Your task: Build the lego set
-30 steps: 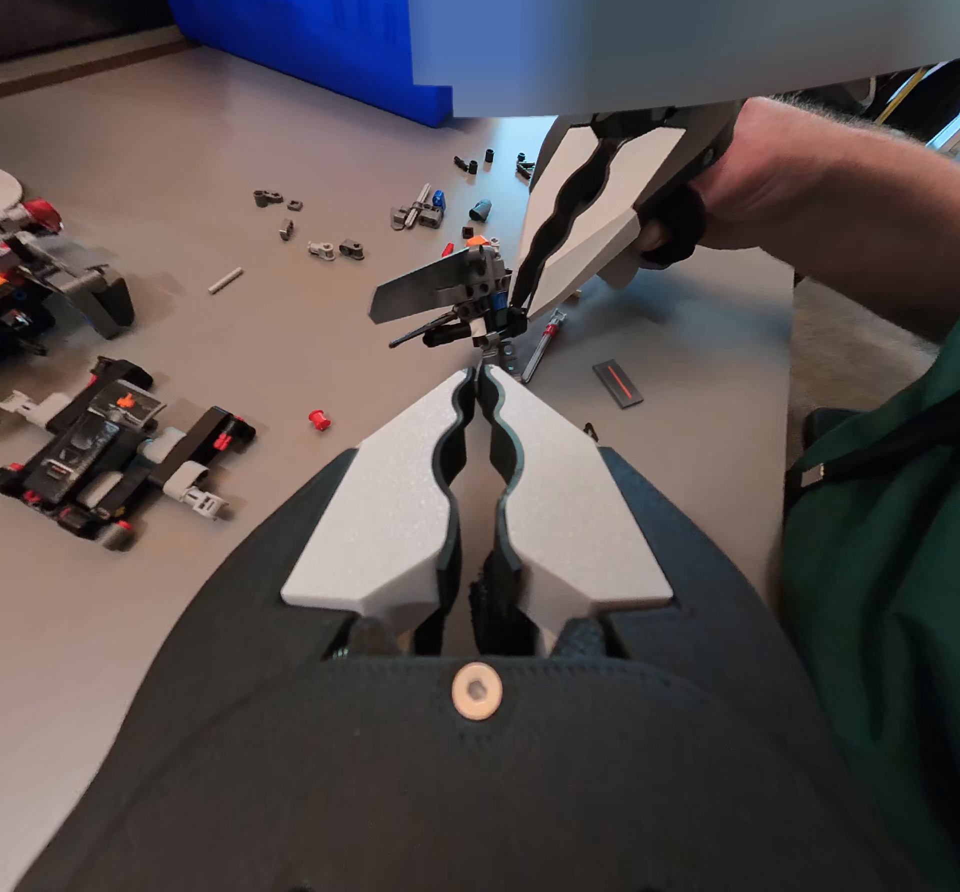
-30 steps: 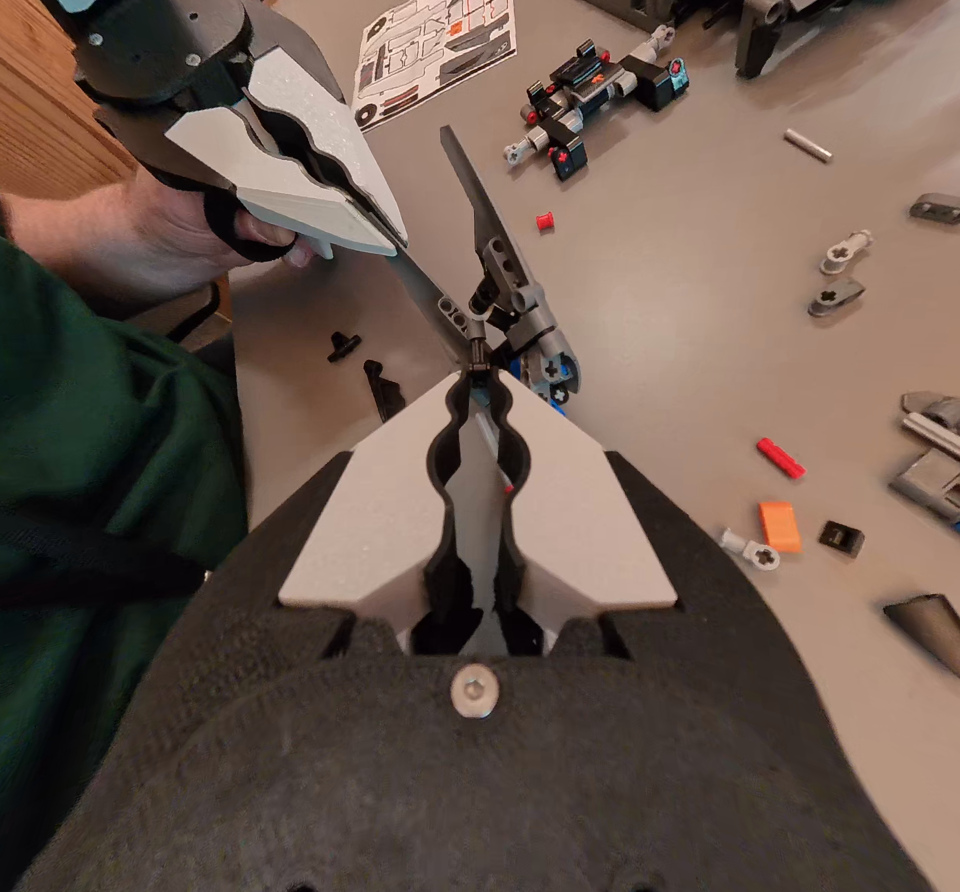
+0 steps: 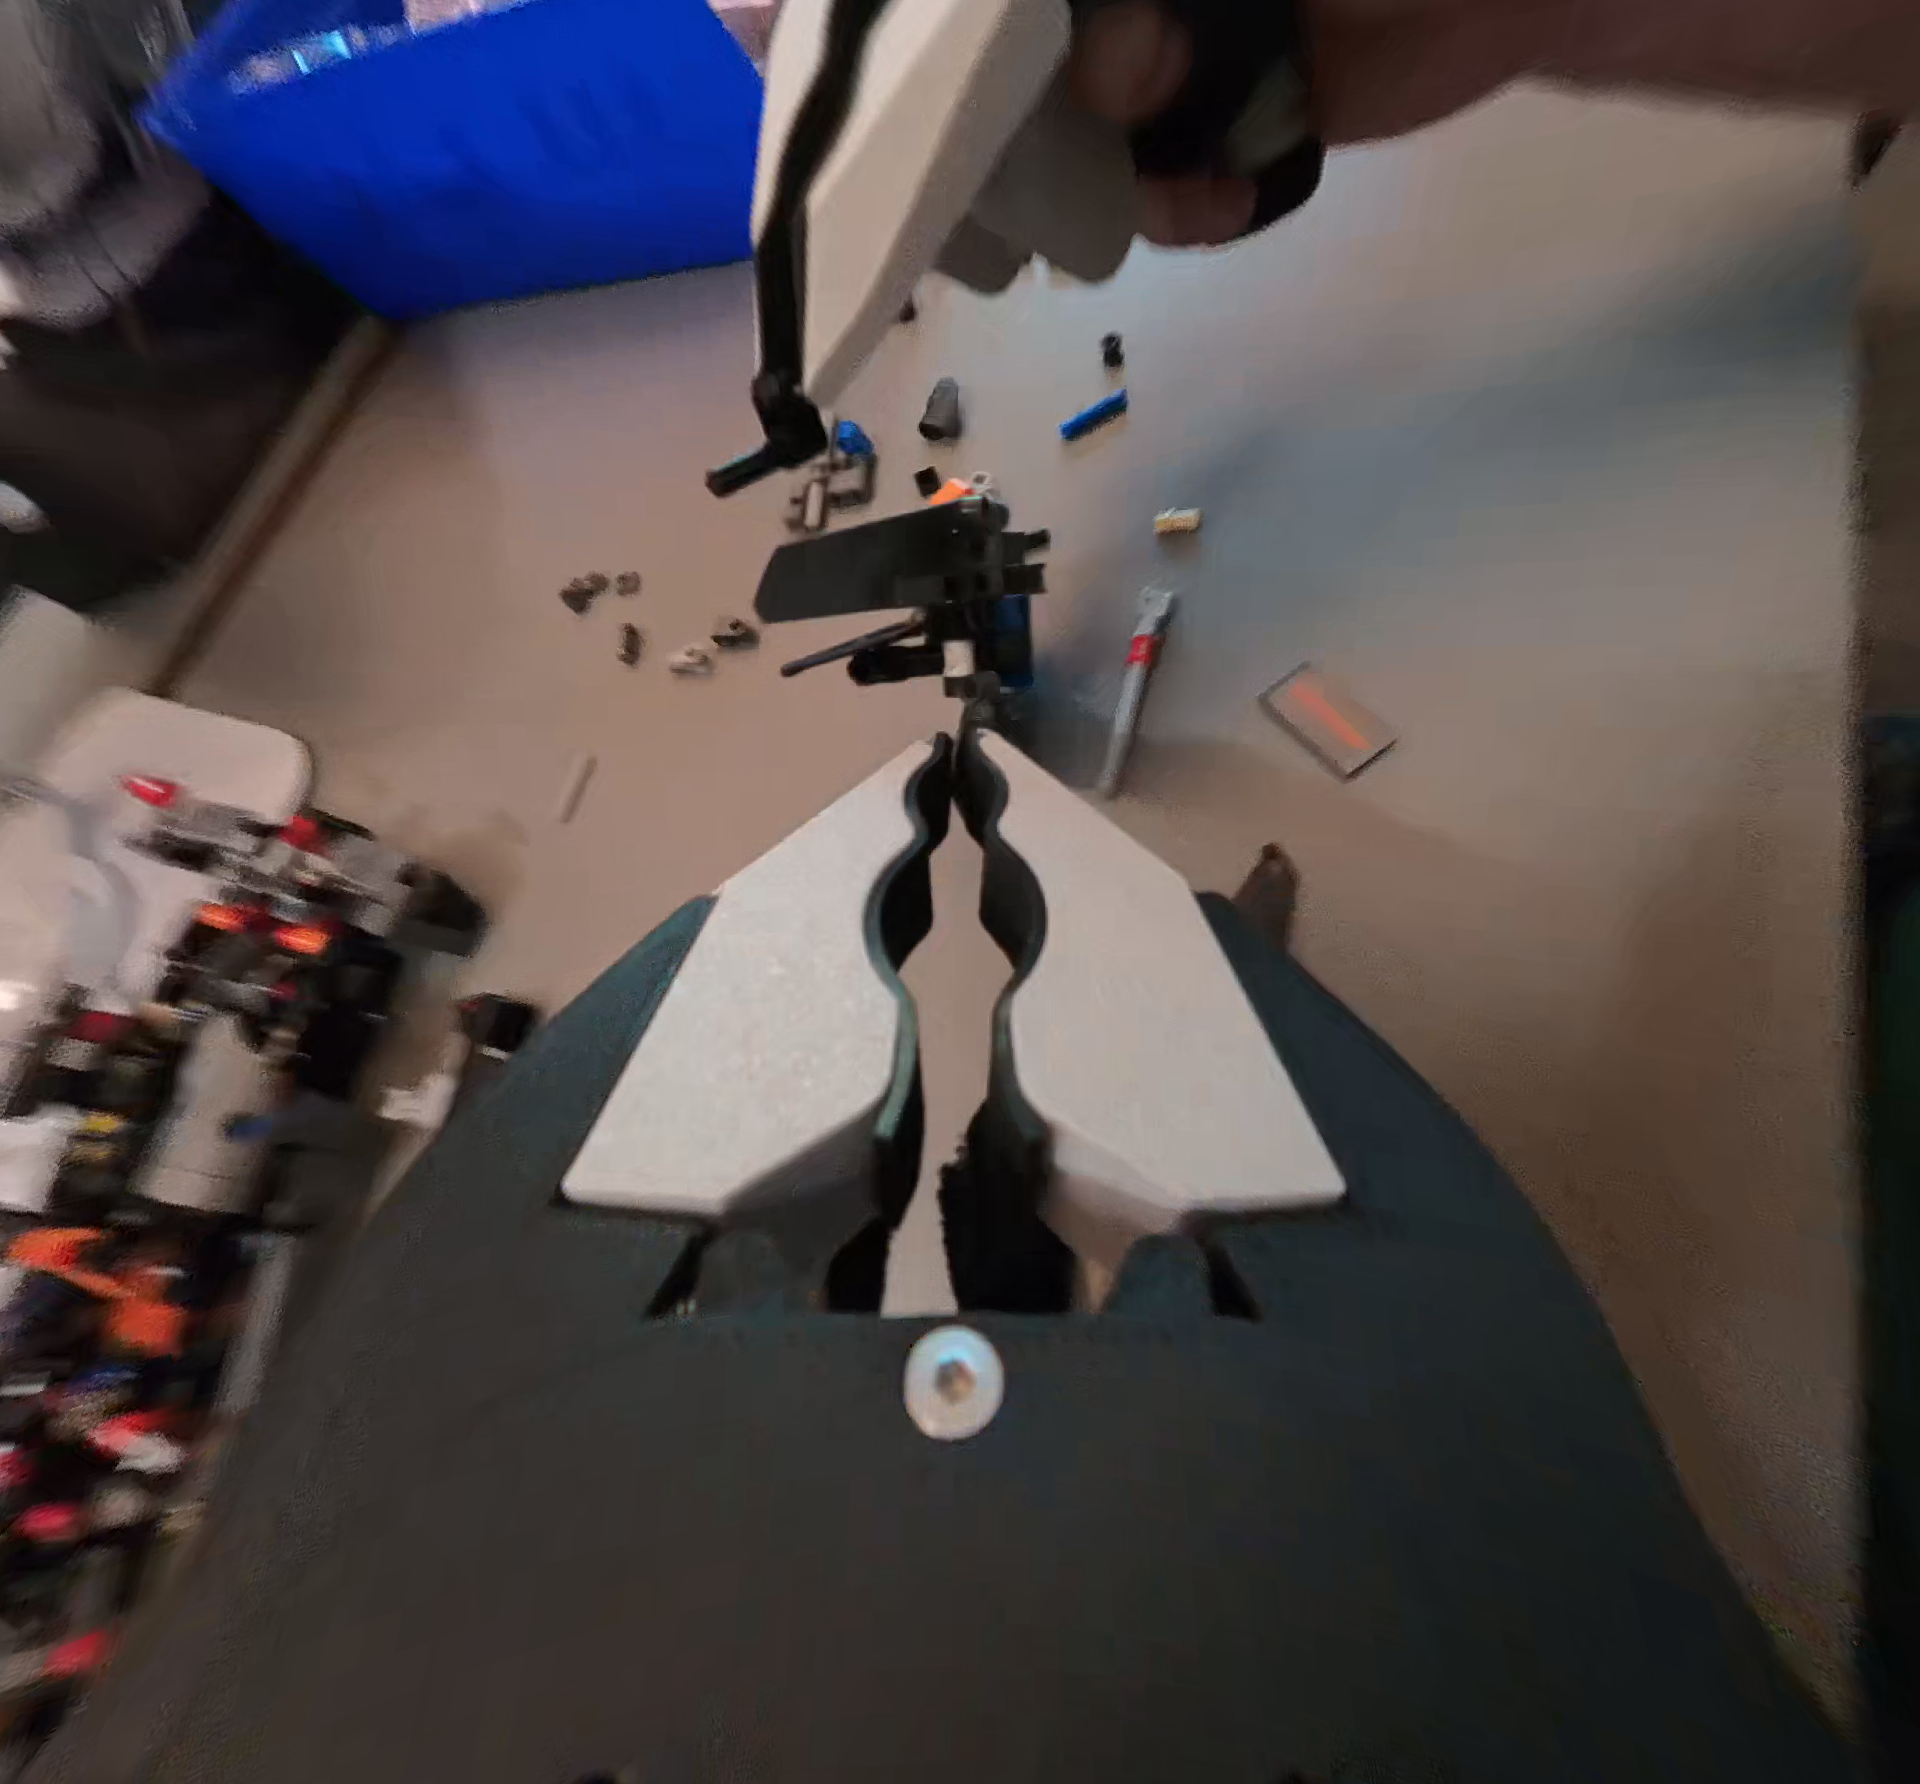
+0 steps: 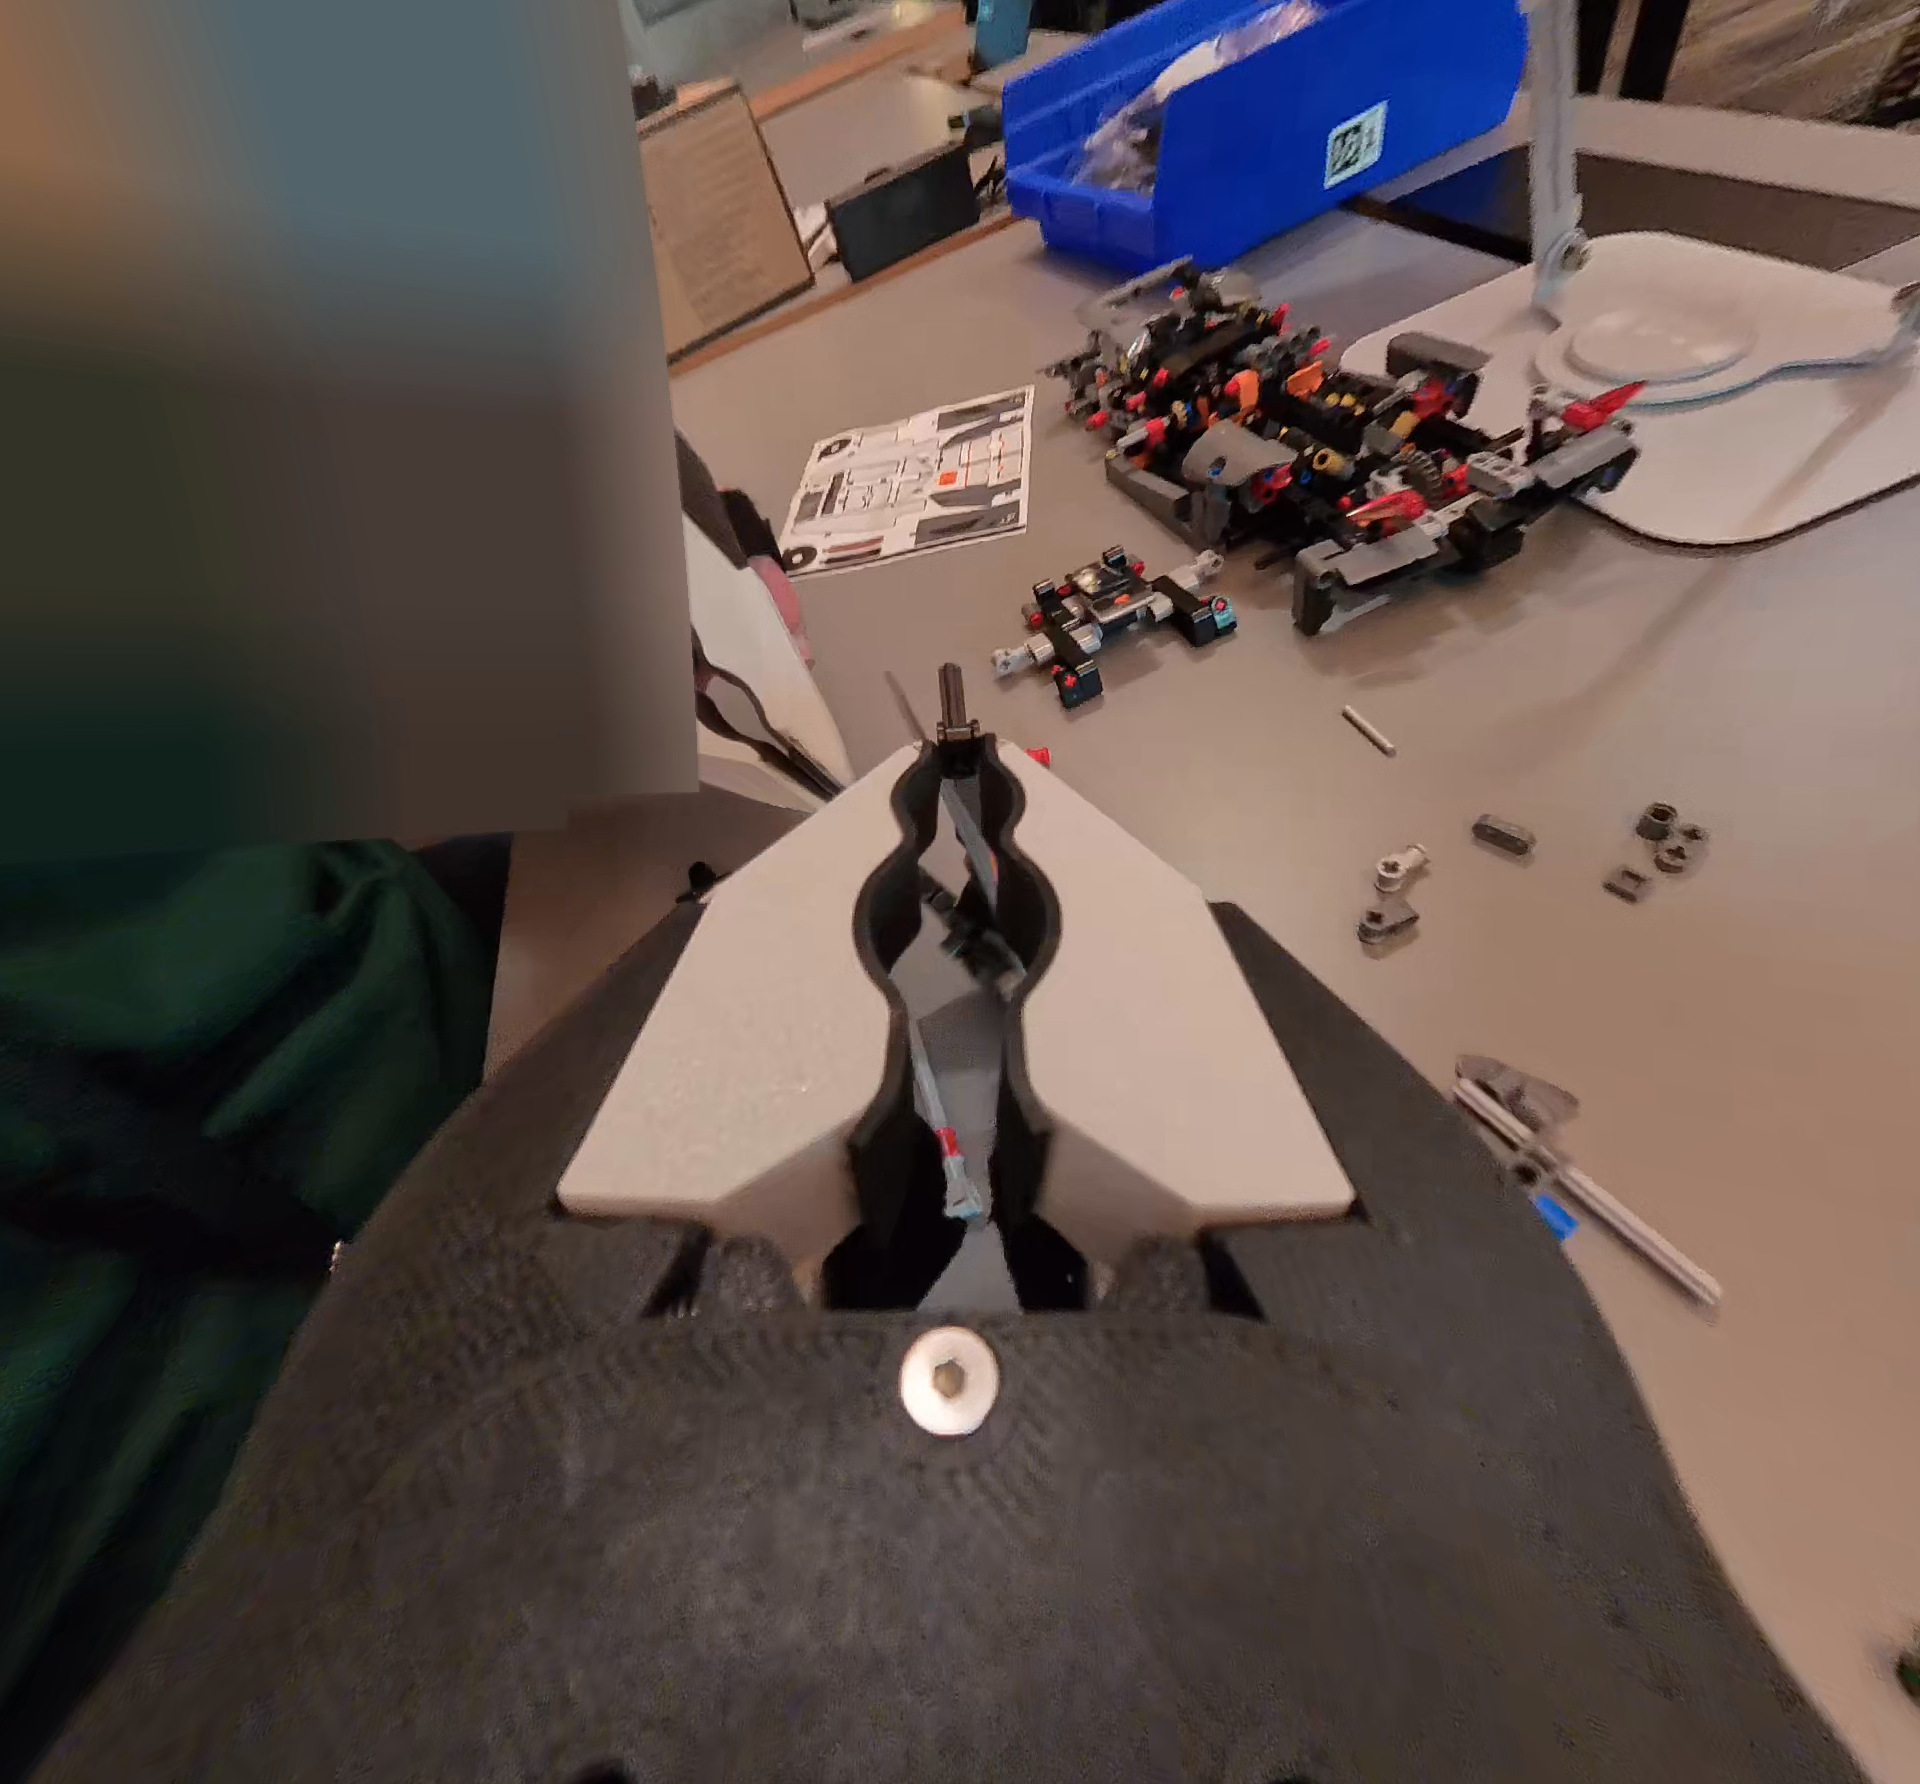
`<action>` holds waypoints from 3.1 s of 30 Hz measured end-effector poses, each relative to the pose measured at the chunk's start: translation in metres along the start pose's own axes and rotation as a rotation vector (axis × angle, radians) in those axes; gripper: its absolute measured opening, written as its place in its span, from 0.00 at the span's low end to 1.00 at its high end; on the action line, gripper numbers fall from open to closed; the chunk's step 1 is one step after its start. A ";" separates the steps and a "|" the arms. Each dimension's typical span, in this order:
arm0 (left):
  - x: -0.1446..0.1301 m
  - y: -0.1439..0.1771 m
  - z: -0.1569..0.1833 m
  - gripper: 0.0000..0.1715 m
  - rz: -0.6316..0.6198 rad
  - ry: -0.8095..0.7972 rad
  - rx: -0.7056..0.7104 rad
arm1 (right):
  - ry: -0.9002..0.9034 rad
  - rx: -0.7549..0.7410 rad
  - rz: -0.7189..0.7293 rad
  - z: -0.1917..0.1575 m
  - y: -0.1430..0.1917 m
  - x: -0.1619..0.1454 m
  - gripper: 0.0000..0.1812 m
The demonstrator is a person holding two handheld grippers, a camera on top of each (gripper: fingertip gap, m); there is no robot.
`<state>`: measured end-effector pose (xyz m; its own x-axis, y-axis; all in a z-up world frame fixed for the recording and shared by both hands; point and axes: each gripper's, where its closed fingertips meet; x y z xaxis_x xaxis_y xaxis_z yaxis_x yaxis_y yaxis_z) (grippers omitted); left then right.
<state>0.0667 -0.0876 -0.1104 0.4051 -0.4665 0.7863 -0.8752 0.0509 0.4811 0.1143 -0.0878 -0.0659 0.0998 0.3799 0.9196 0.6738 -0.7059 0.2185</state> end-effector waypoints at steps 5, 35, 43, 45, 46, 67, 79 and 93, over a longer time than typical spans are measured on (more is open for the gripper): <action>0.000 -0.002 0.014 0.00 0.032 -0.350 0.078 | -0.045 -0.045 0.052 0.000 0.028 -0.007 0.03; 0.006 -0.008 0.066 0.01 0.153 -0.759 0.013 | 0.036 0.102 -0.107 -0.088 0.023 -0.080 0.03; 0.008 -0.008 0.064 0.00 0.157 -0.773 0.019 | 0.034 -0.046 0.050 -0.068 0.020 -0.065 0.03; 0.009 -0.008 0.065 0.00 0.160 -0.782 0.018 | 0.029 -0.089 0.083 -0.062 0.026 -0.061 0.03; 0.009 -0.008 0.066 0.00 0.162 -0.785 0.014 | 0.030 -0.110 0.084 -0.059 0.027 -0.061 0.03; 0.012 -0.011 0.078 0.01 0.178 -0.805 -0.023 | -0.021 -0.257 0.202 -0.028 0.067 -0.031 0.03; 0.025 -0.012 0.069 0.00 0.191 -0.731 -0.053 | -0.024 -0.244 0.108 -0.041 0.053 -0.057 0.03; 0.043 -0.021 0.066 0.00 0.109 -0.670 -0.174 | -0.056 -0.328 0.180 -0.024 0.080 -0.049 0.03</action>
<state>0.0848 -0.1670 -0.1121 0.0181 -0.8919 0.4519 -0.8240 0.2427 0.5120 0.1456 -0.1774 -0.0852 0.2412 0.2580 0.9355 0.3721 -0.9149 0.1564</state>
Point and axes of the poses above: each gripper's, where its closed fingertips meet, y back along the fingers, x out of its top, z = x × y across the jaws, and after that the axes turned 11 degrees about x, right-handed
